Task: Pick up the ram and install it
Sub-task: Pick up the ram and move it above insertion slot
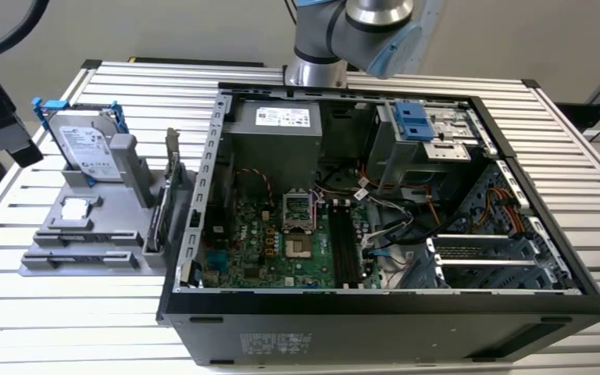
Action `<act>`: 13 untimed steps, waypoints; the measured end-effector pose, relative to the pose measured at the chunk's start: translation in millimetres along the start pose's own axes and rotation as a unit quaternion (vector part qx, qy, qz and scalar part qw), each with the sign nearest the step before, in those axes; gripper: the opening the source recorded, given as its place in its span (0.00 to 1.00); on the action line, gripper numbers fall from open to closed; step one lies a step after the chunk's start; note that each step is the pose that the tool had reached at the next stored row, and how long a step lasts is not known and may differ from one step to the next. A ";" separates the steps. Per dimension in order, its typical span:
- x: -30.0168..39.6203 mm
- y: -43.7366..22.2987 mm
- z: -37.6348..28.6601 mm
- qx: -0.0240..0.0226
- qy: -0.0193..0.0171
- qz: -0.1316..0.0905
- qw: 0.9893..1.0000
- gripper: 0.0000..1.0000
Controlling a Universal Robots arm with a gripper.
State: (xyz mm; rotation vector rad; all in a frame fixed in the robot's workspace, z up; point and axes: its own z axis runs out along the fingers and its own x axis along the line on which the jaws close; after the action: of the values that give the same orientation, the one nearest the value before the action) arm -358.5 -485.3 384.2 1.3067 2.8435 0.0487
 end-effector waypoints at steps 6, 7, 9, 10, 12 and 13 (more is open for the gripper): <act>0.2 -0.4 2.5 0.001 -0.002 0.032 0.999 0.00; 0.2 -0.4 2.9 0.001 -0.003 0.038 0.999 0.00; 0.3 -0.5 3.7 0.001 -0.003 0.049 0.999 0.00; 0.4 -0.6 4.0 0.002 -0.004 0.055 0.998 0.00; 0.5 -0.7 4.5 0.002 -0.004 0.066 0.998 0.00; 0.5 -0.8 4.5 0.002 -0.004 0.072 0.997 0.00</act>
State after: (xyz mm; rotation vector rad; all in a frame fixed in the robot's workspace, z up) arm -359.3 -485.4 379.7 1.5054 2.7388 0.0393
